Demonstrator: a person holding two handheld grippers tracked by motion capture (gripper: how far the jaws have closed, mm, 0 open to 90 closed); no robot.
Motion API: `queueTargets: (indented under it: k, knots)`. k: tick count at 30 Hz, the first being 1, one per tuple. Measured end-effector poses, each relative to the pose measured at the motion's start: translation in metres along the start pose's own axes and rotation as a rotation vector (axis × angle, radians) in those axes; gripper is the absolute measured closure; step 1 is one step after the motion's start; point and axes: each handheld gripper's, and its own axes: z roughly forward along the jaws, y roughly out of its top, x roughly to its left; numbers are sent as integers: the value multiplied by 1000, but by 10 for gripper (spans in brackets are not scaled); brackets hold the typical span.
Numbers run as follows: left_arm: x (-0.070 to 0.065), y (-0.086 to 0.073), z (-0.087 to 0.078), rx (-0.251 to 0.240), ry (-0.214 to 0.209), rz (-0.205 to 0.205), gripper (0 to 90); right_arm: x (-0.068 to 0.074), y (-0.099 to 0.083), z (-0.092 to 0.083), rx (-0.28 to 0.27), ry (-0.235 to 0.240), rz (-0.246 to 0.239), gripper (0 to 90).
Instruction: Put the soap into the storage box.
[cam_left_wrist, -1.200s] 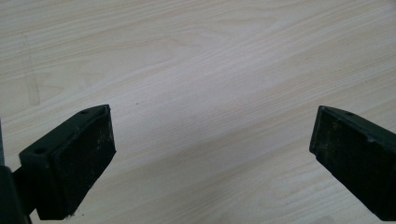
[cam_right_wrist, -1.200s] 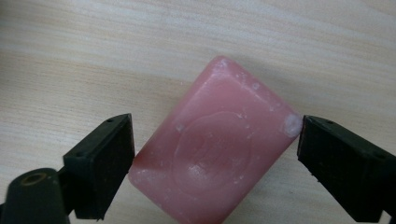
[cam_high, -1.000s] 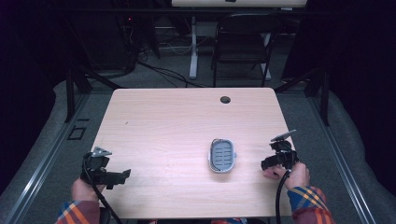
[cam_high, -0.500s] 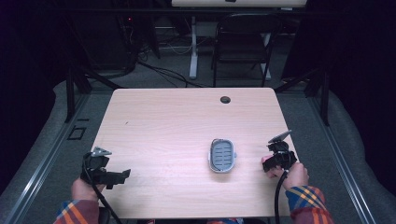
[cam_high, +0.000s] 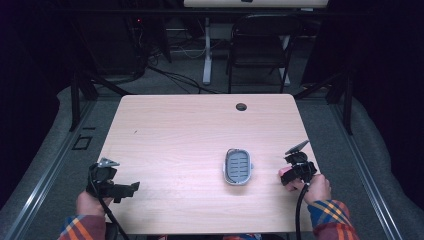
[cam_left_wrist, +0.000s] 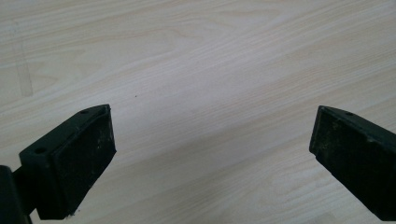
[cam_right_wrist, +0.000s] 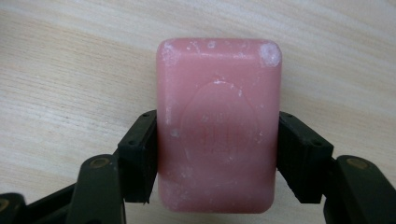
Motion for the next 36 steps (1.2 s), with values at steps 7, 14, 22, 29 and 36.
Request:
queueTargets:
  k: [7, 14, 22, 29, 36]
  knots:
    - [1, -7, -4, 9, 24, 4, 0, 9, 8, -2, -19, 32, -32, 371]
    - [1, -9, -7, 12, 22, -1, 2, 10, 10, -7, -48, 42, -35, 371]
    - [2, -9, -7, 20, 13, 17, 5, 3, 12, -15, -7, 34, -53, 371]
    - [2, -10, -7, 18, 17, 15, 5, 4, 18, -19, -9, 21, -55, 371]
    - [1, -10, -7, 18, 19, 14, 5, 12, 26, -30, -36, 27, -69, 371]
